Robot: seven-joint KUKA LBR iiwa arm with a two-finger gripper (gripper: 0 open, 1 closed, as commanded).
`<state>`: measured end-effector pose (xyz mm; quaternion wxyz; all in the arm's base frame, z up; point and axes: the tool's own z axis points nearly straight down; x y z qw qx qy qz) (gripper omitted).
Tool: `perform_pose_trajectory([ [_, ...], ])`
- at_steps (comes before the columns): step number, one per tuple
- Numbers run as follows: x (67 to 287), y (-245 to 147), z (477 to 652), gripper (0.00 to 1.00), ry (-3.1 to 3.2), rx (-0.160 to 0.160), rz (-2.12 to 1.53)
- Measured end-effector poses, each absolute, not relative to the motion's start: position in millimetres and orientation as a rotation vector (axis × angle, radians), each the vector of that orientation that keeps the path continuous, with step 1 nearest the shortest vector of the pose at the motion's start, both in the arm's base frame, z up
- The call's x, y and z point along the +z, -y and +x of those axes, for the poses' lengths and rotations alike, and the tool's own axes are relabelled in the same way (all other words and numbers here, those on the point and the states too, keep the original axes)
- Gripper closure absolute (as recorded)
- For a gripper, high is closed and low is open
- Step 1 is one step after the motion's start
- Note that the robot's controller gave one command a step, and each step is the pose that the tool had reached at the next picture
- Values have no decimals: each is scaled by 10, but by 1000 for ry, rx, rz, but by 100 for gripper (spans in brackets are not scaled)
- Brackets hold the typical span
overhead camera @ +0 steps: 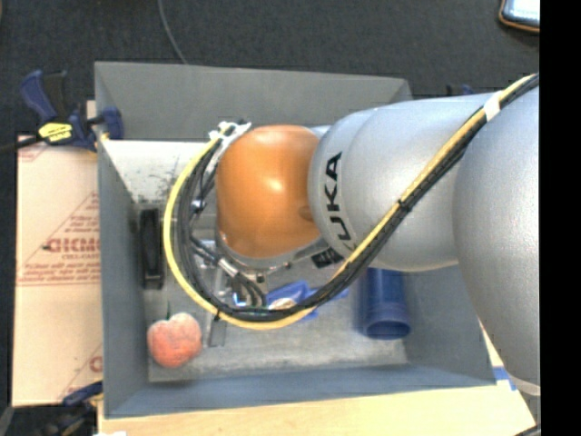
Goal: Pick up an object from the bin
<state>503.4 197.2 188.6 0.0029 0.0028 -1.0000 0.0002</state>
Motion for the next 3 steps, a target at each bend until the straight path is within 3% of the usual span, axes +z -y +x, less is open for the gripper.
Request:
perform_pose_trajectory([
  [1,1933,-1959,5053,0,3144,-2,-1],
  [2,675,-2381,4948,0,3126,0,273],
  [3,1341,-2358,4903,0,3131,-5,392],
])
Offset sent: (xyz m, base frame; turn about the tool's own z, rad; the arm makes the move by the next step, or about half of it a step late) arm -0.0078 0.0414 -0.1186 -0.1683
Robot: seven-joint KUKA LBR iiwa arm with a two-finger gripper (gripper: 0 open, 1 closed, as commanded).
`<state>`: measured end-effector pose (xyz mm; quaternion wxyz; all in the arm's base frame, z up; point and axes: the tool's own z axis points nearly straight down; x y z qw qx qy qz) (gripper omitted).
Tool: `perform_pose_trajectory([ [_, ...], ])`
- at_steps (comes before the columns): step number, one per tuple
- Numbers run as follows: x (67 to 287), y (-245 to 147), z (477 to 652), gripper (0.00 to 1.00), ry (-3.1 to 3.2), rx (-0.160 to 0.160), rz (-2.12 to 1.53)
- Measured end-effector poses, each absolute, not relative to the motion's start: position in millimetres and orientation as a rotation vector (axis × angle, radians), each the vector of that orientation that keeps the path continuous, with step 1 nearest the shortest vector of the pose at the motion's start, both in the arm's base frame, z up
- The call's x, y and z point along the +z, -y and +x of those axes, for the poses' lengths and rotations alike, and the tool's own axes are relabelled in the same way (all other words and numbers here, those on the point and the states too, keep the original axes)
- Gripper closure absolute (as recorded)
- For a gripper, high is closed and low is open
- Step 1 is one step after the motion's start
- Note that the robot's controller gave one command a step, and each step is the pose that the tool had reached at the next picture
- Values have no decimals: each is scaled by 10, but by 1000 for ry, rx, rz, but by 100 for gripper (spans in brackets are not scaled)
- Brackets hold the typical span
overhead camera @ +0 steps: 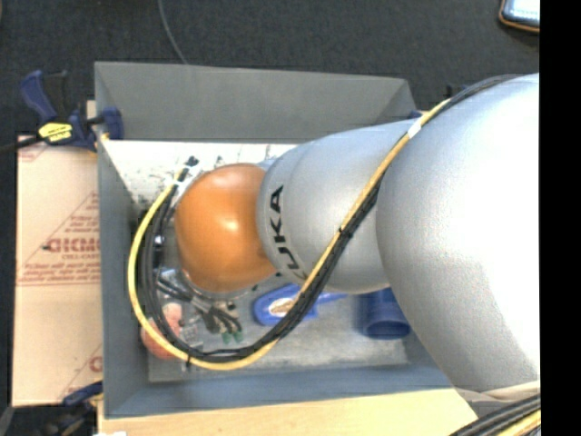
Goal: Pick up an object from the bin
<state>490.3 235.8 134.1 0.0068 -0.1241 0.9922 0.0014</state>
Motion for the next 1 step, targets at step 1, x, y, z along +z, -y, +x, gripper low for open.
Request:
perform_pose_trajectory([
  [1,1001,-2349,4932,0,-3122,-2,-407],
])
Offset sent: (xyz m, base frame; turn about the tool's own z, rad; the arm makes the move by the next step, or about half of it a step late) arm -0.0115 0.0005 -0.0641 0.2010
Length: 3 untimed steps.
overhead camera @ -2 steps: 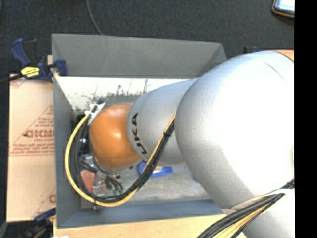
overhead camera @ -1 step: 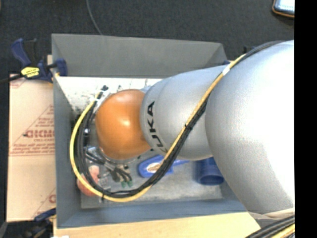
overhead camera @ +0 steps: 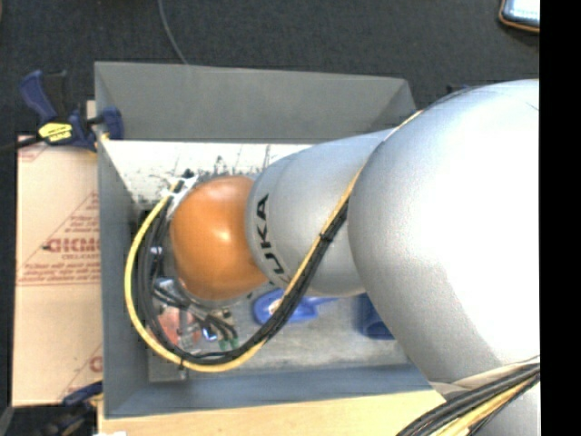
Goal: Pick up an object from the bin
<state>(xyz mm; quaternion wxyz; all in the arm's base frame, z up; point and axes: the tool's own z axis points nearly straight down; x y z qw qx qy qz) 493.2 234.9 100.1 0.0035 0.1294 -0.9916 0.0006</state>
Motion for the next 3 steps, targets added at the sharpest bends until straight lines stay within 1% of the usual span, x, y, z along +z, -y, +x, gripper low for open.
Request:
perform_pose_trajectory([
  [1,707,-2353,4818,0,3159,-9,75],
  [2,719,-2363,4862,100,3020,-3,890],
  [3,720,-2363,4863,100,3020,-3,889],
])
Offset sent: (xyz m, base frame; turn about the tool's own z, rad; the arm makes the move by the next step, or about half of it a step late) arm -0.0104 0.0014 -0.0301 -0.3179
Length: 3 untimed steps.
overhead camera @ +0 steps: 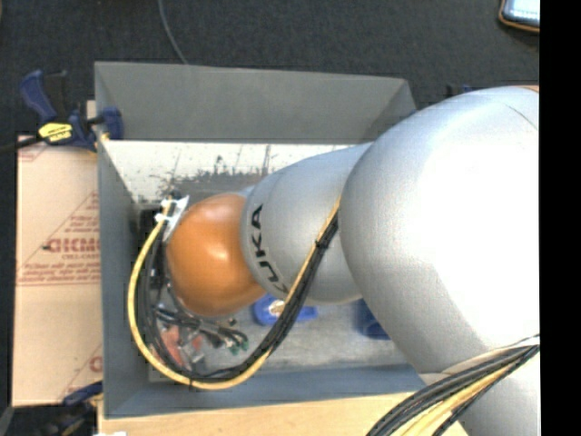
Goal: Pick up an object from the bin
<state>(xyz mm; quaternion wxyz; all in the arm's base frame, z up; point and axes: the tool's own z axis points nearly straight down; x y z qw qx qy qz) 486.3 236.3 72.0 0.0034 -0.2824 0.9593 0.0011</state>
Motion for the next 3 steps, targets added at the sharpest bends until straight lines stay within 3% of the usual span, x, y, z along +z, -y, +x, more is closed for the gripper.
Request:
perform_pose_trajectory([
  [3,1534,-2345,4845,100,-3018,1,-878],
])
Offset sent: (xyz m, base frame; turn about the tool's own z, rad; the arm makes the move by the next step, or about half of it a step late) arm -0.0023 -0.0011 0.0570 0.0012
